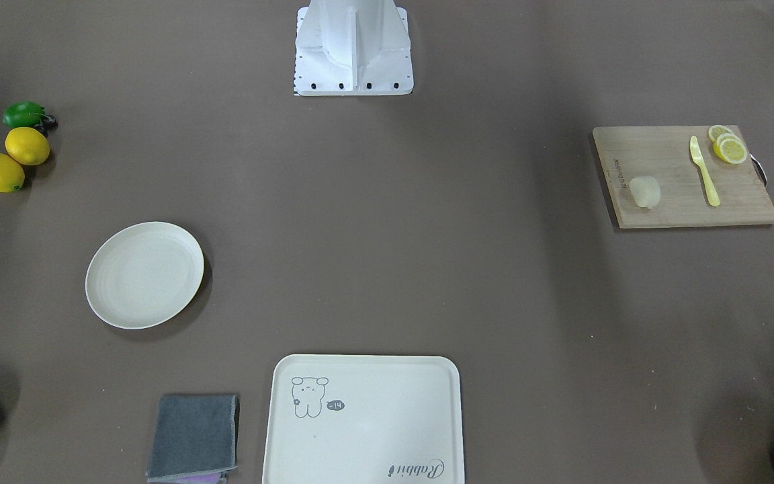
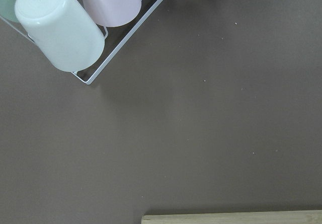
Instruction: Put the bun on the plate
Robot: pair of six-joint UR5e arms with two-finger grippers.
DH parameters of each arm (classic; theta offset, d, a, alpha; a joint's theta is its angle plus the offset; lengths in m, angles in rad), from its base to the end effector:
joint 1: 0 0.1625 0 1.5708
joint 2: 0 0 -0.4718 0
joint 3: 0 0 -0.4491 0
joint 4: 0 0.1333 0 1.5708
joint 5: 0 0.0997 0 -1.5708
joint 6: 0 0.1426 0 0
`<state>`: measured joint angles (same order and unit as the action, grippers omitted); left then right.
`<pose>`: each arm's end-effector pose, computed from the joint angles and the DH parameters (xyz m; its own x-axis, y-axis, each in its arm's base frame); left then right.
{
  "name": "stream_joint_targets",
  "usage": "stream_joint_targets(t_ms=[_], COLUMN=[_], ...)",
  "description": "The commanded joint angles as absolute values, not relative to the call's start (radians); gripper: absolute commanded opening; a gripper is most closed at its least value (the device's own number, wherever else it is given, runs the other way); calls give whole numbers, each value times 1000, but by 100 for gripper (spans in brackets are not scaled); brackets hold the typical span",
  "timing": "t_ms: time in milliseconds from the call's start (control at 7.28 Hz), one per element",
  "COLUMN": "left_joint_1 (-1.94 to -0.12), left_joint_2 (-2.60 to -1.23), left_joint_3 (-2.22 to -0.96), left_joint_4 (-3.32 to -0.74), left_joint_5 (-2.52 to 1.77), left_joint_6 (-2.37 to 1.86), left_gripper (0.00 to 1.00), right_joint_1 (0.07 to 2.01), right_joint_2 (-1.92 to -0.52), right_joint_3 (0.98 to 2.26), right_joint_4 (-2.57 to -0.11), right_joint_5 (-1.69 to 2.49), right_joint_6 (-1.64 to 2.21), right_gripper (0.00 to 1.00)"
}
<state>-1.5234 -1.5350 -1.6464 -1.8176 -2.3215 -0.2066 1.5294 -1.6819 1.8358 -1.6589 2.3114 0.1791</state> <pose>-0.0096 -0.5581 0.6880 0.7152 0.0259 -0.6984 0.1035 0.9844 0.1425 0.0164 -0.4990 0.6610 0.7312 0.1039 0.6742 -0.0904 0.9944 -0.0552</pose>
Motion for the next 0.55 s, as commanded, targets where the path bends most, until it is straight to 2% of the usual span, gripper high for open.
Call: stream_joint_targets(t_ms=[0, 412], left_joint_1=[-1525, -1480], left_joint_2=[-1536, -1568], left_joint_3=[-1640, -1617], left_joint_4=[-1821, -1830], left_joint_5=[-2333, -2330], left_joint_6=[-207, -210], left_gripper=[98, 98], right_joint_1=[1529, 1532], right_joint_2=[-1683, -1692], right_joint_3=[1835, 1836], right_joint_4=[-1657, -1657], right_joint_5=[2312, 2348], right_joint_6=[198, 198], right_gripper=[100, 100])
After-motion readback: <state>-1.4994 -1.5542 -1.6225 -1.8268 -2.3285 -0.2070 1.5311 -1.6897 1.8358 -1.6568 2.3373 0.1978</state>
